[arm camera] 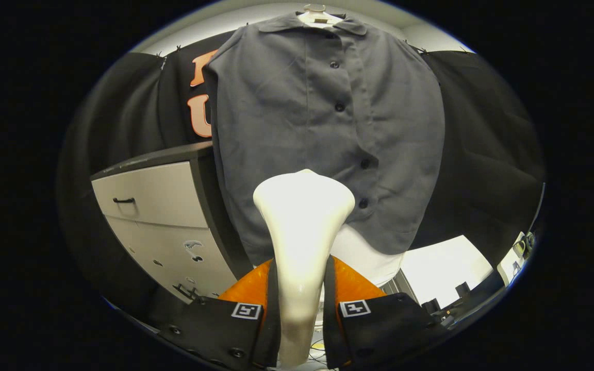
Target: Iron the clothes twice with a garment steamer, once on the left side and once on the right side.
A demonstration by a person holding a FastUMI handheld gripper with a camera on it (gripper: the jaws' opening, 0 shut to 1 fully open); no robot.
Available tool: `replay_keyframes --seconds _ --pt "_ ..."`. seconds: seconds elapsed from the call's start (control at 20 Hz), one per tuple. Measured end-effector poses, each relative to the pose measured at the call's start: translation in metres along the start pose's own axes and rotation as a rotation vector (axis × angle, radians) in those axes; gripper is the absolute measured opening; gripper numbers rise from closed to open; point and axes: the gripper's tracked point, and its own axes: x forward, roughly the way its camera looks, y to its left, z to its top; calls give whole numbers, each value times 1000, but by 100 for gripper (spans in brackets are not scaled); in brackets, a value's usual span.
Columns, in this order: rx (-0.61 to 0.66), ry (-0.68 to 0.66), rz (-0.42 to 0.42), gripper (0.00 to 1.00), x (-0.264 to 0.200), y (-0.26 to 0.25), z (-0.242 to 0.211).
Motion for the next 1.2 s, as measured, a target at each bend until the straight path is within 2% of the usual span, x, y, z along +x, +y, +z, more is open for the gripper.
replay_keyframes --seconds 0.7,1.2 --pt "-20 -229 -26 41 -86 -57 185" --pt "-19 -316 -62 41 -69 -106 278"
